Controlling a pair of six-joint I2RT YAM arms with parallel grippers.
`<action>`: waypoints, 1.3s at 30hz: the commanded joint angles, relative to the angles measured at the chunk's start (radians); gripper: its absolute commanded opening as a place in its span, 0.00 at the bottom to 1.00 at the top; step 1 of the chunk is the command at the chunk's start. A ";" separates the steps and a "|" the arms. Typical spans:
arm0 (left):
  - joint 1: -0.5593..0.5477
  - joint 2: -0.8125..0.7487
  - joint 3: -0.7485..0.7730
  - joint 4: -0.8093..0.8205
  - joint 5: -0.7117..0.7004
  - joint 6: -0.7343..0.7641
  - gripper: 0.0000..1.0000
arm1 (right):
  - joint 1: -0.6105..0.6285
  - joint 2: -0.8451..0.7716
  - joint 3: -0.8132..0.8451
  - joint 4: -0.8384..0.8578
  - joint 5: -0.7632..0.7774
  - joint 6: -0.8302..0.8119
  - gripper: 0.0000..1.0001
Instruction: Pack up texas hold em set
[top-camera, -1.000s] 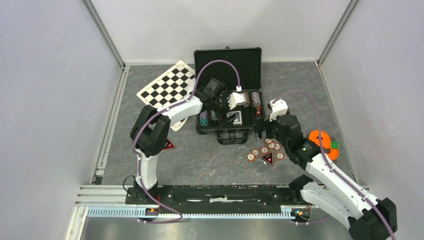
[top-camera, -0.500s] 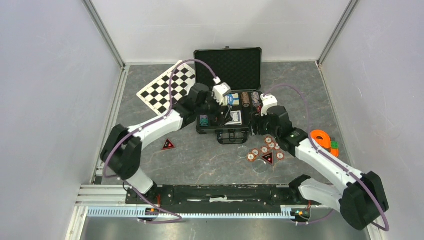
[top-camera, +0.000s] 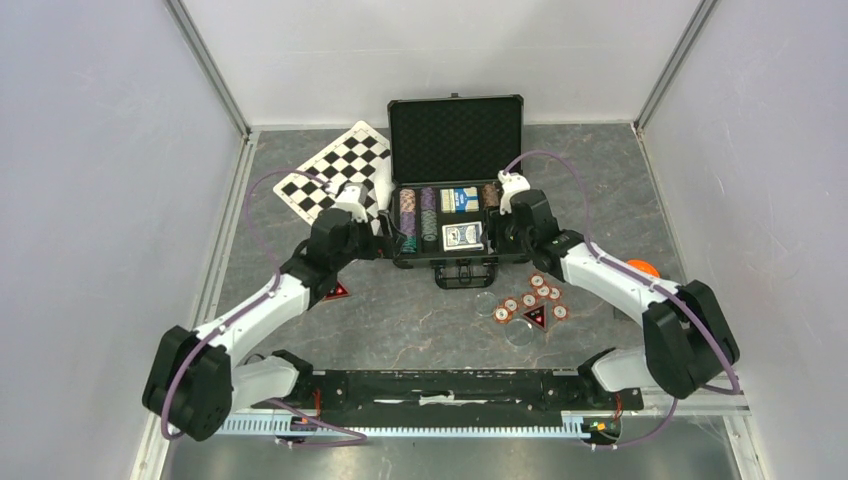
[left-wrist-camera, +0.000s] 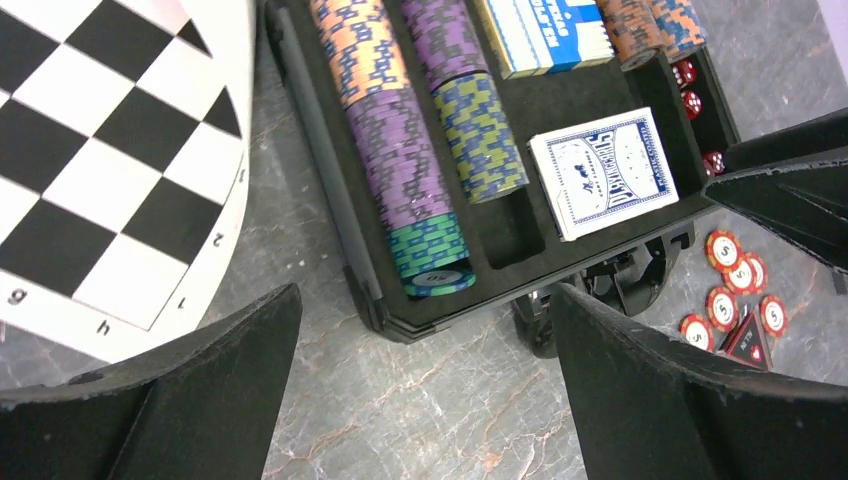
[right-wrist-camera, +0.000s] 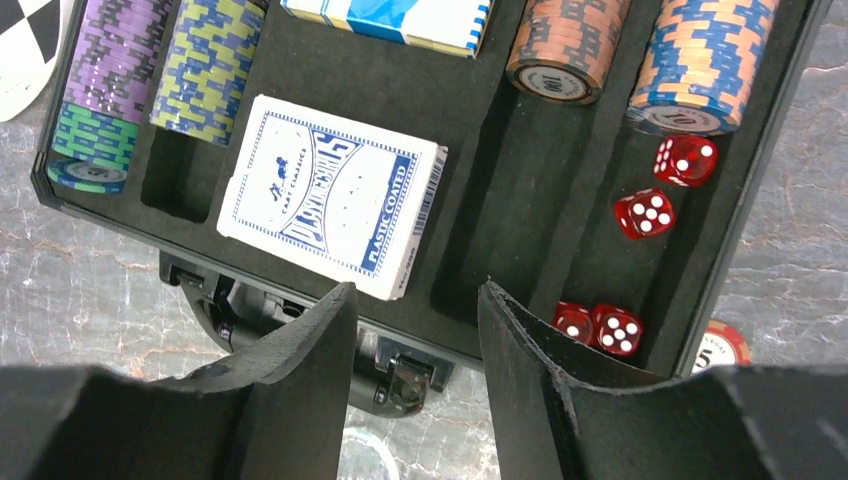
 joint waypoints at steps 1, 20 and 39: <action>0.019 -0.086 -0.091 0.131 -0.065 -0.118 1.00 | -0.008 0.043 0.063 0.066 -0.015 0.026 0.52; 0.022 -0.196 -0.258 0.243 -0.065 -0.040 1.00 | -0.025 0.165 0.058 0.173 -0.166 0.100 0.36; 0.023 -0.153 -0.259 0.268 -0.048 -0.014 1.00 | -0.025 0.181 0.079 0.093 -0.068 0.049 0.47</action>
